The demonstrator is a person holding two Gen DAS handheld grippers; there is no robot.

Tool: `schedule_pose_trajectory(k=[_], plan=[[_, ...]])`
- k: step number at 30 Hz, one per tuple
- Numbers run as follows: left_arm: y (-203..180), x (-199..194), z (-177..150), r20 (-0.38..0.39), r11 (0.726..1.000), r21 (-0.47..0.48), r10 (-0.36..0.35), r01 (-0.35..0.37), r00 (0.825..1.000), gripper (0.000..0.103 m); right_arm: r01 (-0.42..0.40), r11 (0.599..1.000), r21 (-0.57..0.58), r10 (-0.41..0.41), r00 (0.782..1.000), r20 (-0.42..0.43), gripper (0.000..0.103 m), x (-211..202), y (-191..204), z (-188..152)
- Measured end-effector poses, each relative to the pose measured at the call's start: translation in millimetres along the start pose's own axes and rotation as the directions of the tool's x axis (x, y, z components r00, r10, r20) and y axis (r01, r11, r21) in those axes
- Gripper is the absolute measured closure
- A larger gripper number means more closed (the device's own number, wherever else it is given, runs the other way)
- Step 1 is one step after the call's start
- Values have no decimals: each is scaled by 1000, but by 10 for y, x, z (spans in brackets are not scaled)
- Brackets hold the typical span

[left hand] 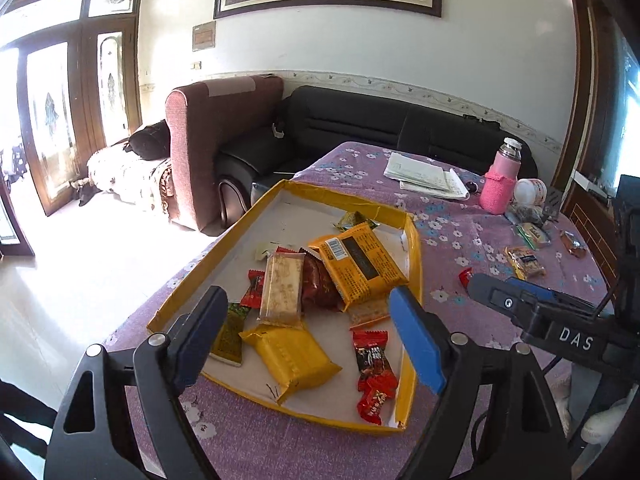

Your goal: Organize snacks

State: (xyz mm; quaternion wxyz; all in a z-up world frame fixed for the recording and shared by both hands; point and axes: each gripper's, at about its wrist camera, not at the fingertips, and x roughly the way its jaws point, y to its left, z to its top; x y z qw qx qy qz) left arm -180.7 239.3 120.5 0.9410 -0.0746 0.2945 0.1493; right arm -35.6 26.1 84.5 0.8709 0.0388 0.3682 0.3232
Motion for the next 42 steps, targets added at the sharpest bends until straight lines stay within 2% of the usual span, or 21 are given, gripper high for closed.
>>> schedule_pose_trajectory(k=[7,16,24,42], plan=[[-310,-230,-32,29,998,60,10,-11,1000,19,41,999,20,-41,999,29,29,-366,-270,-328],[-615,-291,-84,34,993,117,24,-27,999,19,68,998,17,-69,994,86,28,-693,-372,-492],[-735,-313,-139,23,989,148,17,-20,1000,19,57,998,9,-58,994,88,28,-713,-372,-530],[-652,-250,-147,5,994,112,17,-17,1000,19,61,998,-12,-60,997,55,28,-577,-307,-549]])
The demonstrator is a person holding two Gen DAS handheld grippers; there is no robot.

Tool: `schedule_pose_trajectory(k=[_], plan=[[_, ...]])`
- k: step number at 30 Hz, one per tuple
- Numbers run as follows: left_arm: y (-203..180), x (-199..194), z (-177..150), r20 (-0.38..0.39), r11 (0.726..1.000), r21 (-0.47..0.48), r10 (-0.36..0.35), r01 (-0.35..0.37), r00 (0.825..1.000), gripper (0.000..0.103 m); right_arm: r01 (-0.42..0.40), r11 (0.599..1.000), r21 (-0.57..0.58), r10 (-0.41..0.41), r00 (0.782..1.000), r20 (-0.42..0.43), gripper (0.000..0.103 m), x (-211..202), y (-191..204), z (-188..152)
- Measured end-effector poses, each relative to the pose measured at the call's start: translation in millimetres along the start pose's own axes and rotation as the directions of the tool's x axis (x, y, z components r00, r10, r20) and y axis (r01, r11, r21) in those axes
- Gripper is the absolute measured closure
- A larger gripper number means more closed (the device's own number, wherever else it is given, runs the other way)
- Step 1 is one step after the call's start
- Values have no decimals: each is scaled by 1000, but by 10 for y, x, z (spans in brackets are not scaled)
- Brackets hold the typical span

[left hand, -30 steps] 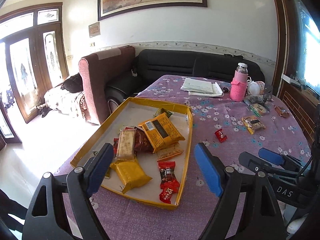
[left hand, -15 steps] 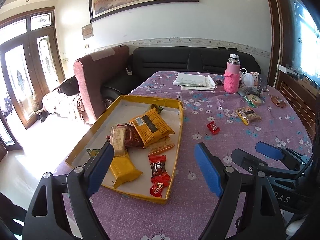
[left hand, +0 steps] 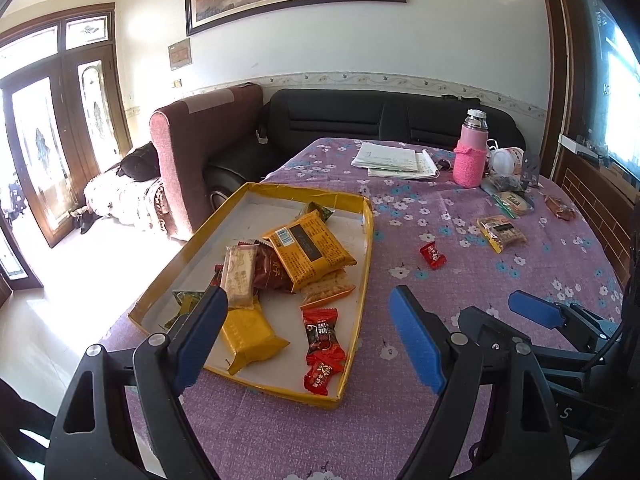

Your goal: Organize snacks

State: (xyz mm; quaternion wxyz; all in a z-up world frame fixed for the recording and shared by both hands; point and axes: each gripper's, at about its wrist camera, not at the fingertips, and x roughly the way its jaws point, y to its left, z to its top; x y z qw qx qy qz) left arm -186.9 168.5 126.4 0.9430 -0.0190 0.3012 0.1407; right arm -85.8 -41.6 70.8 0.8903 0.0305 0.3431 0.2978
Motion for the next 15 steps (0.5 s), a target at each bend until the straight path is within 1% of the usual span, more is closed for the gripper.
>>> schedule_pose_trajectory(k=[5,6,8,10,11,12,13,15], plan=[[32,-14,5,19,1000,-12,7,-7,1000,19,7,1000,1,-7,1000,-12,28,45,-6,-7],[42,-23,6,28,1000,-18,16,-16,999,19,7,1000,-1,-7,1000,-14,28,52,-6,-9],[63,-66,15,61,997,-31,65,-64,996,19,8,1000,-7,-8,1000,-18,28,68,10,-22],[82,-139,24,102,988,-46,152,-148,983,19,13,1000,-19,-13,1000,-19,28,79,37,-35],[95,-187,18,120,978,-51,207,-202,971,18,12,1000,-24,-13,1000,-20,28,79,49,-42],[101,-218,10,133,972,-50,235,-230,963,16,10,999,-31,-10,1000,-22,28,83,66,-49],[114,-246,-6,150,968,-48,250,-245,957,16,6,999,-38,-6,1000,-24,28,86,79,-50],[143,-310,-40,198,968,-59,252,-245,947,13,-2,999,-53,0,1000,-27,28,91,124,-63]])
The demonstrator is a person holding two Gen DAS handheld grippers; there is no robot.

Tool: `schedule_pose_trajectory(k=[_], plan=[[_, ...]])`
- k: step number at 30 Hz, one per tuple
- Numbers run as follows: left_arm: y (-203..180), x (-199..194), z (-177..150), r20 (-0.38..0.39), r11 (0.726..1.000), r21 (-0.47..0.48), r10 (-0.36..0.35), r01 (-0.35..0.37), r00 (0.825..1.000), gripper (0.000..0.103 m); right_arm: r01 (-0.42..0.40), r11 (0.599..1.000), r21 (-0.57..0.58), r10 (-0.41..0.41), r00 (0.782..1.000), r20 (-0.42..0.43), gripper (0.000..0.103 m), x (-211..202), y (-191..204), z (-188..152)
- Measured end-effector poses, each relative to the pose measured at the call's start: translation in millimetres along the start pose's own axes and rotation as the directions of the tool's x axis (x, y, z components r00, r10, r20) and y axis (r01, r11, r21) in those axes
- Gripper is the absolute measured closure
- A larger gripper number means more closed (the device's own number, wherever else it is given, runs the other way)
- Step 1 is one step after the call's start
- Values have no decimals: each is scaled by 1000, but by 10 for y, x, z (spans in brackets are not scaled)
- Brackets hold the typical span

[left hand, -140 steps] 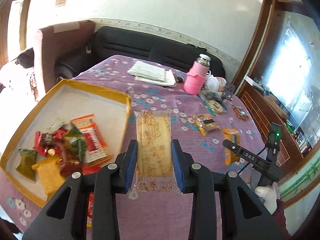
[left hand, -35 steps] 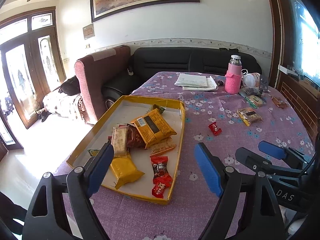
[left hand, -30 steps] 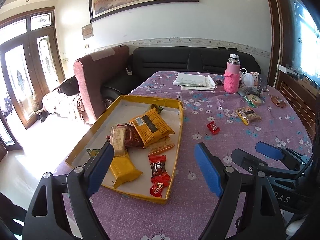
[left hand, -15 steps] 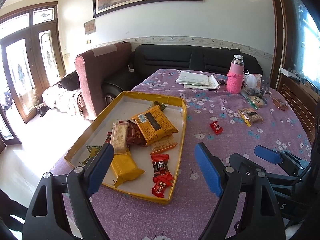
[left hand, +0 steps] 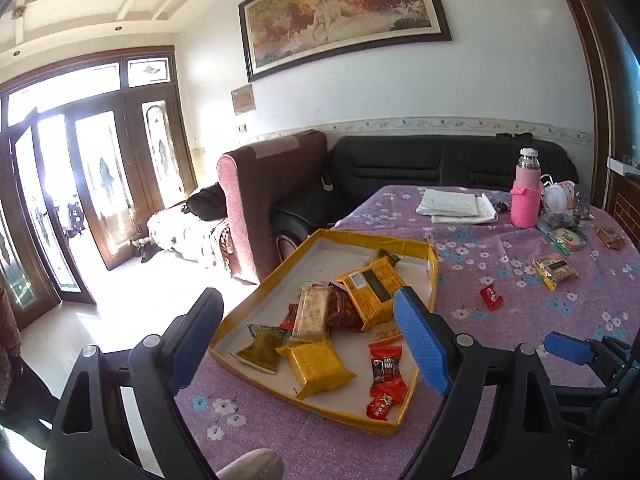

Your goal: Organize snacks

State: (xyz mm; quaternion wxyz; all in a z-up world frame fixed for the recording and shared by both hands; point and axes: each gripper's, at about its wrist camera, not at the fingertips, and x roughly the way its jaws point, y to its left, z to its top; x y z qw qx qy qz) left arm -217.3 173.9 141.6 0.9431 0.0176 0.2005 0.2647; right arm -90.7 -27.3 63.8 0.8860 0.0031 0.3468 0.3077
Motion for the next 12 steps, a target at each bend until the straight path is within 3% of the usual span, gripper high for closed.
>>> schedule_pose_trajectory(k=[5,12], plan=[[55,9,-18,-15,997,-55,-57,56,998,2,-16,1000,-22,16,1000,-7,28,15,87,-32],[-1,26,-47,-37,999,-44,-31,30,999,2,-30,999,-26,30,999,-18,28,0,125,-85]])
